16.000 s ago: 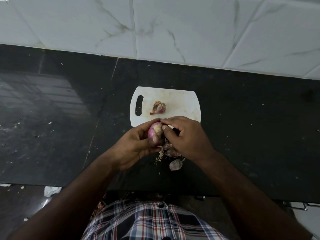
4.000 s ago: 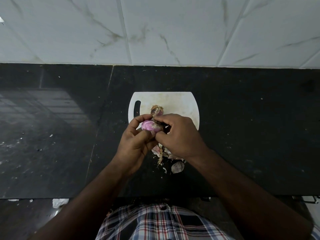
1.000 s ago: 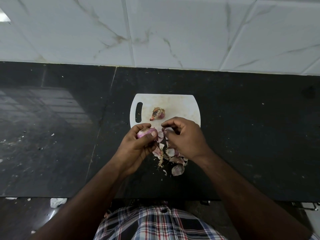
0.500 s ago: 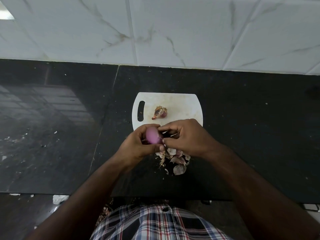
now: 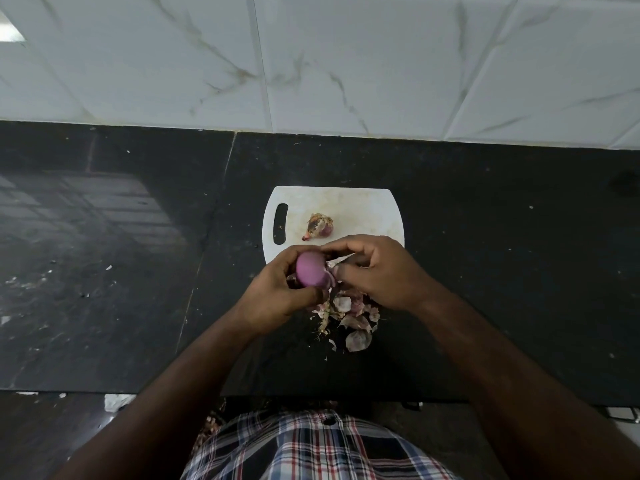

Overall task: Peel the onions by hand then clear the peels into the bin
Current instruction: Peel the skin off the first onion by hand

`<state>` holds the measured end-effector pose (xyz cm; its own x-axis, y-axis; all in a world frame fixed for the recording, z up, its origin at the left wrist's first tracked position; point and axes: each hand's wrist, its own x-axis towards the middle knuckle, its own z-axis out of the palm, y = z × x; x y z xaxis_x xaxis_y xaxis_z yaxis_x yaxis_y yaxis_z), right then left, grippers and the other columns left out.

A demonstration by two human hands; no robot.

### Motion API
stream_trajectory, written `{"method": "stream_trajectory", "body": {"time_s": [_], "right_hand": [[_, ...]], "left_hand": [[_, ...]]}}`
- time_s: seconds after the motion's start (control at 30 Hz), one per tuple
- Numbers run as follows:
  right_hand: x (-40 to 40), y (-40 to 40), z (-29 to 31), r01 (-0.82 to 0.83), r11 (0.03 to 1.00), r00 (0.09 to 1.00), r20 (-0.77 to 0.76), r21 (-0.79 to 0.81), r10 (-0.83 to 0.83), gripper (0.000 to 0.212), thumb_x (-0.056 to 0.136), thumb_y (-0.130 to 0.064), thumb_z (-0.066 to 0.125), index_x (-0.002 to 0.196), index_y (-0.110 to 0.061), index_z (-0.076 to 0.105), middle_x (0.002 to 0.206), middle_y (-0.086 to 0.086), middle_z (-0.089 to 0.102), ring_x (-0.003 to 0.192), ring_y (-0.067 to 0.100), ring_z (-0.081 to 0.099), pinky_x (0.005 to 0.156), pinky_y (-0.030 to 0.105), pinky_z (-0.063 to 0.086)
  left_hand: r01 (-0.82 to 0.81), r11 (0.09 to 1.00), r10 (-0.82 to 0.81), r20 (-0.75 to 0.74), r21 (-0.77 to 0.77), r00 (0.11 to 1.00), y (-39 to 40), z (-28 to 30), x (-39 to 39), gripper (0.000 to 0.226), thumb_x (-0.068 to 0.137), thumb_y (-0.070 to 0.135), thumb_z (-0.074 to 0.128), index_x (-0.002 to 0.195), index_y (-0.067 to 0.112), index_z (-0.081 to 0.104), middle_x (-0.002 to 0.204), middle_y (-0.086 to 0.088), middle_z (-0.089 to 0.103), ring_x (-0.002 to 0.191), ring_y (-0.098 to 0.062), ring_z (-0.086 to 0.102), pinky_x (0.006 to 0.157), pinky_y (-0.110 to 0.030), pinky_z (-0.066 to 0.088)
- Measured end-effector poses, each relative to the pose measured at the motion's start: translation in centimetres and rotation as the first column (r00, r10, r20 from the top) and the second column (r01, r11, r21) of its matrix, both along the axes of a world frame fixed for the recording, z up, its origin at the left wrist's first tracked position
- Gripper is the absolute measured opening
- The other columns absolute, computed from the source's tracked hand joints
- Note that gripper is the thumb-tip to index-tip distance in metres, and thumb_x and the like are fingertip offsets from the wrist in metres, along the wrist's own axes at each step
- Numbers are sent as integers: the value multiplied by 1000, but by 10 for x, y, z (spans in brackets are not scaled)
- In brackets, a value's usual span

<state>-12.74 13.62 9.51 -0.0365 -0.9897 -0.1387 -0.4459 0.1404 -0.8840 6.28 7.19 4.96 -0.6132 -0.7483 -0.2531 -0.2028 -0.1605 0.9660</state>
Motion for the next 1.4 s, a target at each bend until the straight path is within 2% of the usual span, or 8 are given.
{"method": "stream_trajectory", "body": {"time_s": [0.23, 0.33, 0.63, 0.77, 0.93, 1.17, 1.27, 1.4], "right_hand": [[23, 3, -15, 130, 968, 970, -175, -215, -169, 20, 90, -11, 67, 106, -18, 76, 102, -4, 73, 94, 5, 64, 81, 15, 49], [33, 5, -17, 136, 953, 938, -275, -272, -213, 14, 93, -13, 61, 103, -12, 71, 98, 2, 69, 90, 13, 61, 77, 24, 50], [12, 5, -23, 207, 973, 941, -254, -98, -225, 26, 94, -7, 63, 113, -18, 75, 116, -3, 73, 108, 8, 66, 95, 24, 53], [5, 3, -9, 235, 968, 954, -170, -82, -246, 23, 93, -22, 68, 115, -26, 74, 116, -13, 72, 106, -1, 64, 94, 19, 50], [13, 4, -7, 51, 997, 988, -141, -52, -58, 39, 91, -26, 70, 130, -27, 66, 124, -10, 67, 111, 1, 60, 96, 20, 48], [10, 0, -13, -229, 967, 807, -578, -115, 122, 23, 90, -19, 45, 91, -7, 65, 79, -1, 53, 74, 21, 47, 64, 40, 42], [7, 1, -11, -325, 925, 763, -633, -199, 132, 18, 81, -15, 44, 83, -9, 62, 75, -4, 45, 66, 17, 40, 55, 33, 33], [11, 6, -10, -281, 923, 831, -547, -262, 97, 20, 91, -23, 53, 79, -9, 60, 74, -1, 55, 64, 18, 50, 54, 31, 36]], "left_hand": [[-31, 999, 32, 4, -43, 999, 2, -3, -2, 59, 66, 7, 82, 121, 20, 63, 110, -12, 69, 100, -33, 68, 85, -50, 59], [-48, 998, 47, -25, -45, 999, 4, -3, -4, 57, 67, 5, 82, 119, 19, 63, 110, -11, 69, 100, -36, 67, 86, -56, 58], [-54, 993, 68, -132, 109, 989, 4, 3, 3, 70, 67, 0, 75, 131, 24, 59, 126, -21, 58, 100, -26, 69, 90, -40, 58], [-4, 983, 33, -160, 183, 986, 3, 1, 4, 79, 67, -5, 75, 135, 30, 58, 133, -23, 53, 109, -33, 66, 97, -42, 56], [50, 974, -1, -216, 219, 976, 4, 0, 3, 83, 68, -9, 74, 140, 27, 55, 131, -21, 57, 106, -32, 66, 95, -41, 56], [85, 989, -70, -121, 120, 990, 3, 0, 9, 80, 73, 3, 85, 143, 22, 51, 131, -12, 64, 120, -31, 63, 100, -39, 54], [107, 993, -104, -72, 44, 992, 1, 3, 9, 81, 72, 11, 85, 144, 18, 49, 130, -9, 65, 118, -28, 65, 99, -39, 55], [18, 999, -19, -31, -39, 999, -1, 4, 9, 74, 71, 20, 87, 138, 21, 55, 124, -10, 65, 110, -27, 68, 92, -37, 59]]}}
